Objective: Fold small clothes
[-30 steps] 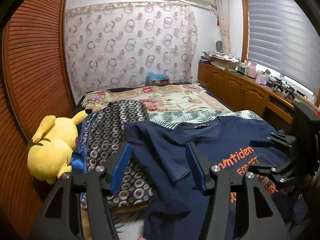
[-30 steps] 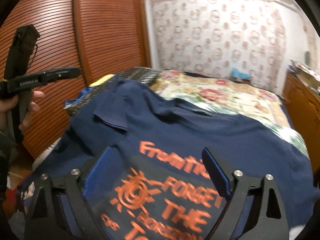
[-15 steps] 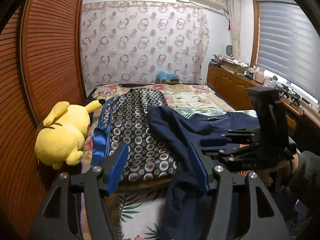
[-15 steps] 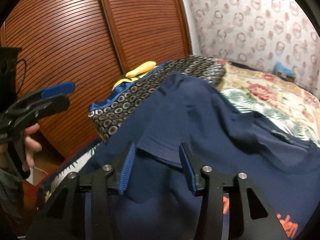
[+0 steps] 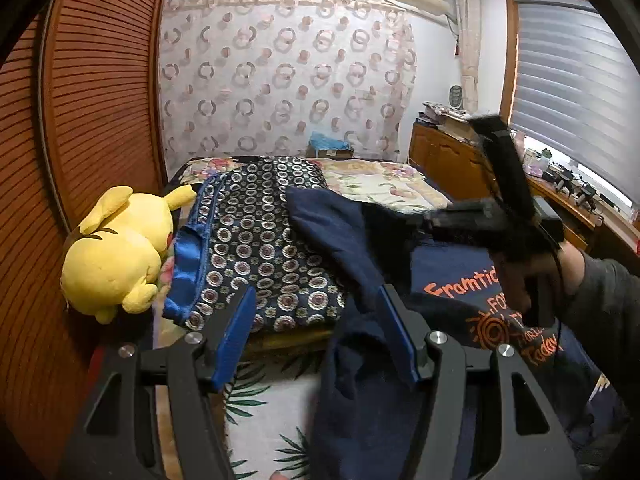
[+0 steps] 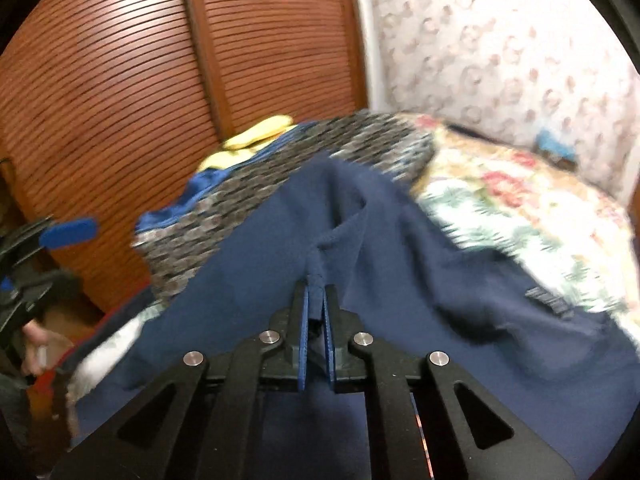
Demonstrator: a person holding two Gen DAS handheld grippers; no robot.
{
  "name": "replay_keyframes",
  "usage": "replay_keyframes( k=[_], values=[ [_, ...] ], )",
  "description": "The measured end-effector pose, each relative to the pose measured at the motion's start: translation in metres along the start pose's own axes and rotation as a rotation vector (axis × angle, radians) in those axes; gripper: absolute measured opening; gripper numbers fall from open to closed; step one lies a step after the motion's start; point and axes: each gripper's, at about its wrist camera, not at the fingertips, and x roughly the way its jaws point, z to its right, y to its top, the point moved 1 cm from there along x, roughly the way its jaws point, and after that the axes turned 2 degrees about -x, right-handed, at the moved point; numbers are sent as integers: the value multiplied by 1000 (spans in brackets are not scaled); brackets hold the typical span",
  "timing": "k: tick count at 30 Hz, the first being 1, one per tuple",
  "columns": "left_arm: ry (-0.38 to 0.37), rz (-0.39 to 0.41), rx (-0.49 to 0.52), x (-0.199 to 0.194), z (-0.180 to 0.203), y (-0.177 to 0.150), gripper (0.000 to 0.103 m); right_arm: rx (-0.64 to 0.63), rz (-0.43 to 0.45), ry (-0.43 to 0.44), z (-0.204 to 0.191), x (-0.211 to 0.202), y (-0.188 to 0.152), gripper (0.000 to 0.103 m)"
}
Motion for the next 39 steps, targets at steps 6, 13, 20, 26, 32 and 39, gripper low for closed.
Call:
replay_keyframes(
  k=[6, 13, 20, 26, 32, 39],
  values=[
    [-22, -17, 5, 7, 13, -2, 61, 92, -10, -141, 37, 2, 8, 22],
    [-34, -27, 27, 16, 34, -5, 61, 86, 11, -127, 42, -28, -3, 35],
    [-57, -57, 47, 31, 59, -8, 61, 43, 32, -164, 49, -87, -42, 37],
    [-81, -76, 74, 41, 83, -9, 61, 66, 73, -209, 68, -144, -70, 39],
    [-107, -106, 96, 56, 105, -11, 61, 90, 106, -280, 88, -185, -88, 43],
    [-116, -214, 126, 90, 118, -26, 61, 139, 82, -377, 122, -218, -129, 58]
  ],
)
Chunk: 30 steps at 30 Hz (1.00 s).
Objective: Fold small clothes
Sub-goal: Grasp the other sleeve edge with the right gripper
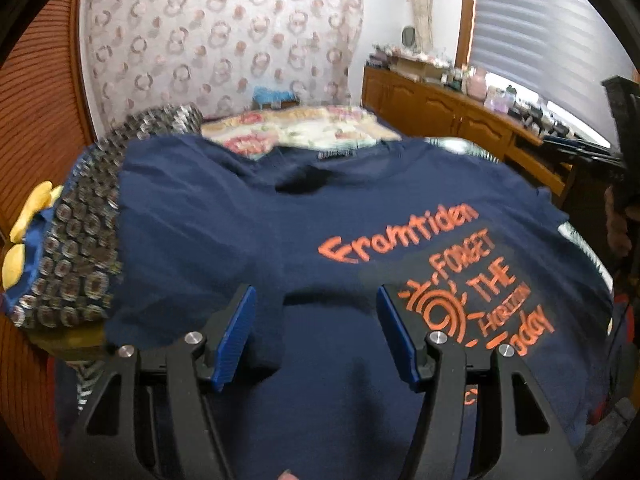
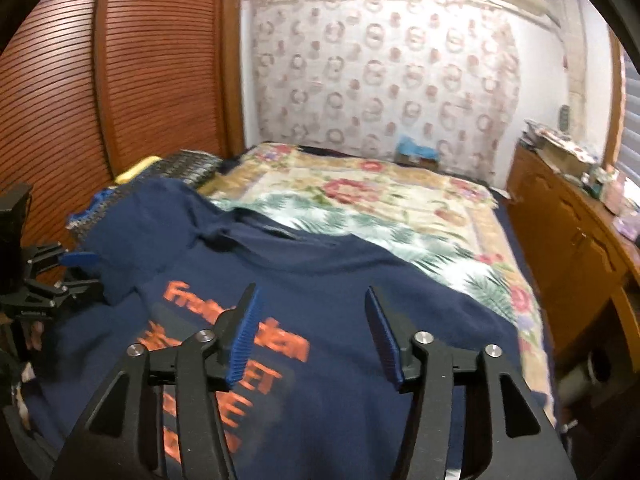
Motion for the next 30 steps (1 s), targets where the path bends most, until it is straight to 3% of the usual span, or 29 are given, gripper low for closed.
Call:
replay_keyframes(
  k=[8, 15, 21, 30],
  values=[
    [1, -77, 19, 27, 8, -2, 61, 92, -122, -145, 87, -5, -62, 58],
    [24, -103, 50, 36, 16, 1, 61, 213, -218, -216, 150, -7, -103, 58],
    [23, -117, 51, 42, 14, -2, 62, 305, -253, -209, 172, -9, -125, 58],
    [9, -119, 46, 43, 12, -2, 64, 363, -268, -122, 177, -9, -135, 58]
  ],
)
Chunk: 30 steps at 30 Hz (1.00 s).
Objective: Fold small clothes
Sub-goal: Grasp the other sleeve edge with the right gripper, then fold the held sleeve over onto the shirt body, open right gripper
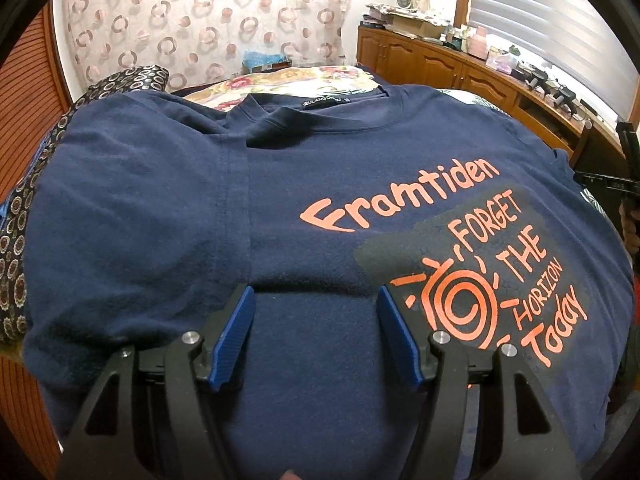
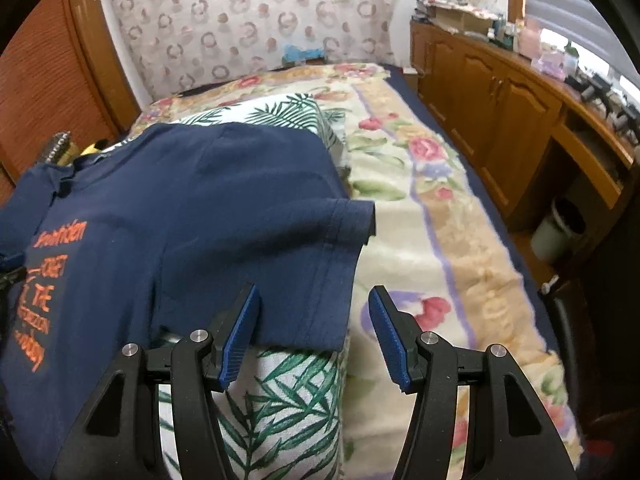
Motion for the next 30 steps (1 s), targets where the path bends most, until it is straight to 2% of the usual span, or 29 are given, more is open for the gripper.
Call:
replay_keyframes(
  k=[3, 5, 9, 14, 16, 19, 25, 30],
  values=[
    [-2, 0, 1, -1, 0, 0, 64, 6, -11, 30, -1, -1, -2, 58],
    [-2, 0, 1, 0, 0, 0, 65, -1, -11, 43, -2, -2, -3, 53],
    [-1, 0, 1, 0, 1, 0, 65, -74, 4, 10, -15, -7, -3, 34],
    [4, 0, 2, 1, 0, 1, 66, -136, 2, -39, -23, -7, -2, 30],
    [2, -1, 1, 1, 0, 1, 66, -157, 4, -60, -24, -7, -3, 20],
    [5, -1, 0, 1, 0, 1, 67, -188, 27, -70, -30, -12, -1, 11],
    [8, -2, -3, 2, -2, 1, 68, -231, 118, -59, -54, -30, 21, 8],
    [8, -2, -3, 2, -2, 2, 68, -272, 174, 22, -92, -36, 42, 8]
  ],
)
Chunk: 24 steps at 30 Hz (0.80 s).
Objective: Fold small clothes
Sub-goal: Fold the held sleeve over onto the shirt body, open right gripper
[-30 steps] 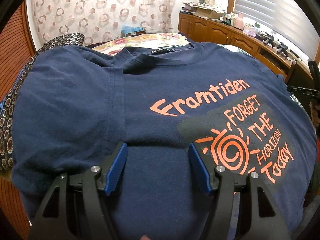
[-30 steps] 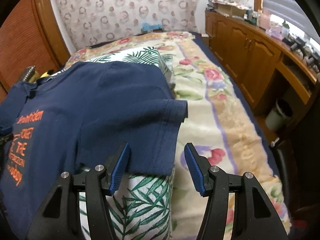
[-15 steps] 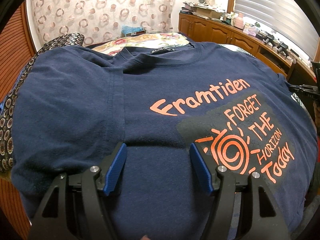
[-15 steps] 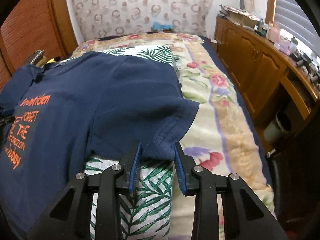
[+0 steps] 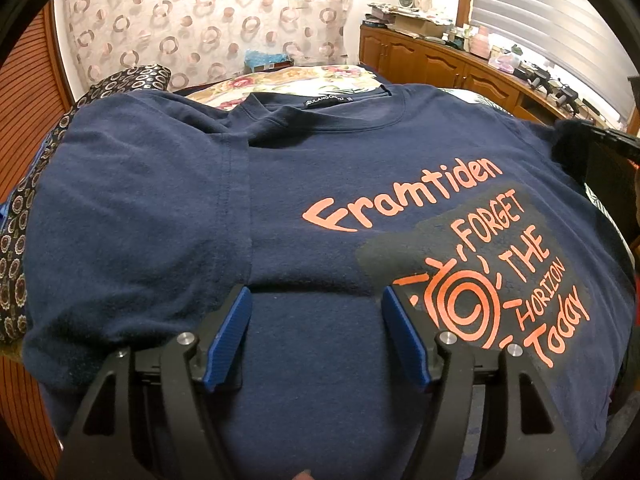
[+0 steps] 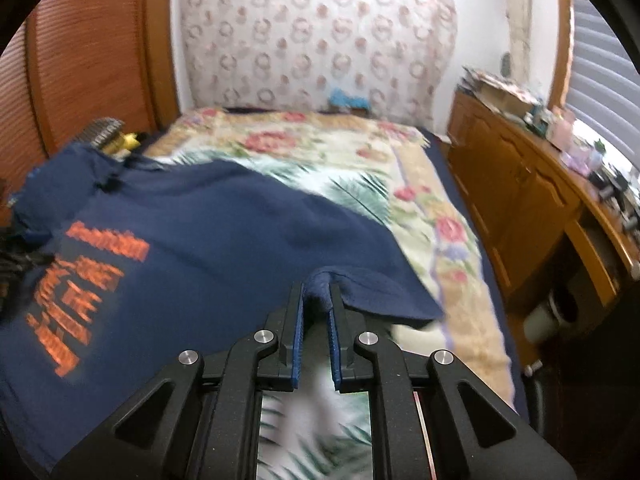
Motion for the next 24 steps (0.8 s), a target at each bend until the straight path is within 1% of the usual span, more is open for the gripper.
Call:
replay_keyframes(
  k=[2, 4, 7, 12, 15, 17, 18, 22, 24],
  values=[
    [1, 0, 1, 0, 0, 0, 69, -30, 18, 49, -23, 1, 7, 8],
    [0, 0, 0, 0, 0, 0, 69, -54, 16, 92, -42, 4, 7, 8],
    [0, 0, 0, 0, 0, 0, 69, -53, -25, 183, -65, 16, -1, 8],
    [0, 0, -1, 0, 0, 0, 69, -49, -90, 199, -82, 36, -19, 9],
    [2, 9, 1, -3, 1, 0, 69, -45, -113, 192, -82, 40, -23, 17],
    [5, 38, -8, -13, 1, -1, 69, -46, -111, 183, -80, 37, -24, 28],
    [5, 45, -11, -16, 3, -1, 69, -41, -105, 184, -77, 33, -24, 35],
    [-16, 120, -34, -46, 7, 2, 69, -12, -53, 175, -60, 12, -19, 45],
    [-22, 149, -48, -57, 7, 3, 69, 8, -23, 159, -49, 4, -14, 46]
  ],
)
